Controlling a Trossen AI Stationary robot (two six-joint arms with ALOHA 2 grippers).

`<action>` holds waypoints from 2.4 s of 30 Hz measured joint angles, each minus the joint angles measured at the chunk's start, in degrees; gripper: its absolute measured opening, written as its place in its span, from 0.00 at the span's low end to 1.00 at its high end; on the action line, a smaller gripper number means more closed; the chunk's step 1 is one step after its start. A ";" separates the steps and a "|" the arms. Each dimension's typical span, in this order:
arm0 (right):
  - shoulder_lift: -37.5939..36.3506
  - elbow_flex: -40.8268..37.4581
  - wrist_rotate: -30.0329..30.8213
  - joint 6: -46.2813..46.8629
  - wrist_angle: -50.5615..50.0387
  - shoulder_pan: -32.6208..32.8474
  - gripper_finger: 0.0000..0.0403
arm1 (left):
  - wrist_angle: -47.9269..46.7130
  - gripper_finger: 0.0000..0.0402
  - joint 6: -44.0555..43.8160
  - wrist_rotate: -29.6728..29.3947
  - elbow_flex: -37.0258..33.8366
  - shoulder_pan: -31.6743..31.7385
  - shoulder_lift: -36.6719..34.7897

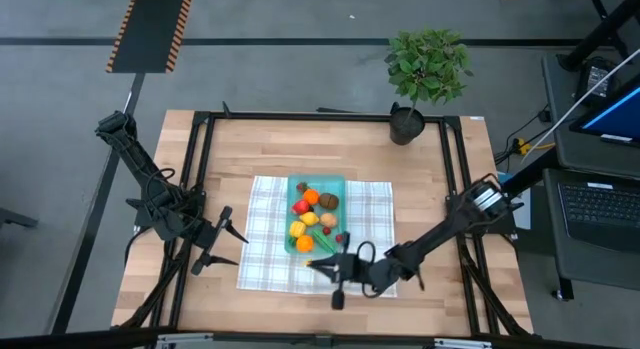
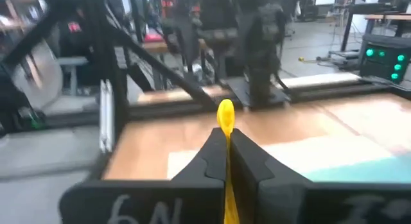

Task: Pick and placing Produce into tupperware
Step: Put the yellow corn into the blue bin

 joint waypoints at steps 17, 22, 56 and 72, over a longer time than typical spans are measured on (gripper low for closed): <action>-9.25 -12.72 14.19 -3.20 0.60 -1.69 0.02 | 0.04 0.68 -0.02 -0.25 0.01 0.00 0.00; -9.25 -12.72 15.26 -2.85 1.11 -1.69 0.02 | 0.07 0.68 -0.02 -0.27 0.02 0.00 0.00; -9.10 14.27 -6.86 29.58 -69.58 -11.81 0.02 | -0.46 0.68 -0.02 -0.25 0.00 0.02 0.00; -5.53 14.25 -6.84 30.25 -70.37 -11.79 0.04 | -0.46 0.68 0.00 -0.23 0.01 0.02 0.00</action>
